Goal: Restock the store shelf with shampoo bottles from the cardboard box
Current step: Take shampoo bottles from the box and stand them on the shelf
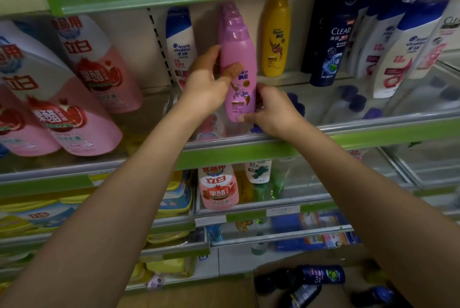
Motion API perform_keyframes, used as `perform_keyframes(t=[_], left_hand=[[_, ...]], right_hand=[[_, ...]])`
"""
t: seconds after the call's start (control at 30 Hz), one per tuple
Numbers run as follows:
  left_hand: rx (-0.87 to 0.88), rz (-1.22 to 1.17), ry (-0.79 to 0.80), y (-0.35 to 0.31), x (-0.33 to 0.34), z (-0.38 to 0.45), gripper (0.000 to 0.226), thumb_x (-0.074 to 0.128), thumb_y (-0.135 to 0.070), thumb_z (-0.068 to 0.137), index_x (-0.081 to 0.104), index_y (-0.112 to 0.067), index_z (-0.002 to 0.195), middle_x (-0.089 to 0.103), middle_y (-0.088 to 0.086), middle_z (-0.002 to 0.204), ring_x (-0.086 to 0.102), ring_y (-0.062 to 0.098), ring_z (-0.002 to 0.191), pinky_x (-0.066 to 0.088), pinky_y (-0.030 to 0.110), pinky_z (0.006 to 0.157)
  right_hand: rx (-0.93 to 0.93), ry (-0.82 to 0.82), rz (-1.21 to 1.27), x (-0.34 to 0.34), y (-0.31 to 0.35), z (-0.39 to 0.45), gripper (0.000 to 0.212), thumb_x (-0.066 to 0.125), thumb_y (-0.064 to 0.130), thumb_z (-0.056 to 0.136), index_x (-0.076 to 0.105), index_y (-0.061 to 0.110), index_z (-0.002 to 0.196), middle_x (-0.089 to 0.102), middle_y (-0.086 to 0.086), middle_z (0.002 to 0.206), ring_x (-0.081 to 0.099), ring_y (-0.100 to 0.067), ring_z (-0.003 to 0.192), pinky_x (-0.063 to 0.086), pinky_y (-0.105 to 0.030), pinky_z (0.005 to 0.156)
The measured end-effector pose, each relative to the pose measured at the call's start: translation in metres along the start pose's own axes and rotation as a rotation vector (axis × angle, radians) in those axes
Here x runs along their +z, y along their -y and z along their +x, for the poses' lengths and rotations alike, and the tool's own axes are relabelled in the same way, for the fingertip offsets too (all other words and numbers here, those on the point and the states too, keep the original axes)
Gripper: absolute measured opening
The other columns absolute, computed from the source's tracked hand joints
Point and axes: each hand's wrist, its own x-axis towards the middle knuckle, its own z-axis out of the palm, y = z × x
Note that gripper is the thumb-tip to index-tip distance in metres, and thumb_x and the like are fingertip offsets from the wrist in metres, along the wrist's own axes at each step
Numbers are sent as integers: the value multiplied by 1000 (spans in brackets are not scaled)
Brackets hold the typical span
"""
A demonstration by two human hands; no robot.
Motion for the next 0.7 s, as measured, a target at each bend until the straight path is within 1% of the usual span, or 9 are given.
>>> perform_keyframes(t=[0.1, 0.2, 0.37, 0.57, 0.7], left_hand=[[-8, 4, 1, 0, 1, 2, 38, 59, -19, 91, 50, -14, 128, 62, 5, 123, 61, 19, 109, 51, 42, 95], [-16, 10, 7, 0, 1, 3, 37, 59, -19, 92, 50, -14, 127, 62, 5, 122, 62, 18, 108, 52, 41, 94], [-28, 6, 11, -1, 0, 3, 36, 58, -20, 92, 50, -15, 126, 62, 2, 120, 62, 15, 107, 53, 37, 93], [-29, -13, 13, 0, 2, 3, 36, 58, -19, 92, 49, -14, 127, 62, 4, 121, 62, 16, 107, 52, 39, 93], [-30, -17, 17, 0, 2, 2, 38, 57, -22, 93, 47, -16, 129, 61, 4, 122, 62, 17, 107, 53, 40, 92]], right_hand=[[12, 1, 4, 1, 0, 3, 54, 83, 18, 73, 57, 12, 120, 67, -4, 114, 63, -18, 102, 53, -31, 88], [20, -8, 2, 2, -2, 5, 53, 82, 17, 74, 57, 12, 120, 67, -4, 114, 63, -17, 102, 52, -28, 87], [23, -10, -1, 4, -2, 6, 54, 82, 18, 74, 57, 11, 120, 67, -5, 115, 63, -19, 103, 53, -34, 91], [22, 1, 7, 4, -3, 6, 51, 80, 15, 76, 56, 11, 120, 66, -5, 118, 62, -19, 105, 51, -28, 89], [19, 10, 3, 4, -3, 6, 52, 80, 15, 77, 55, 11, 121, 65, -5, 118, 62, -19, 106, 51, -31, 91]])
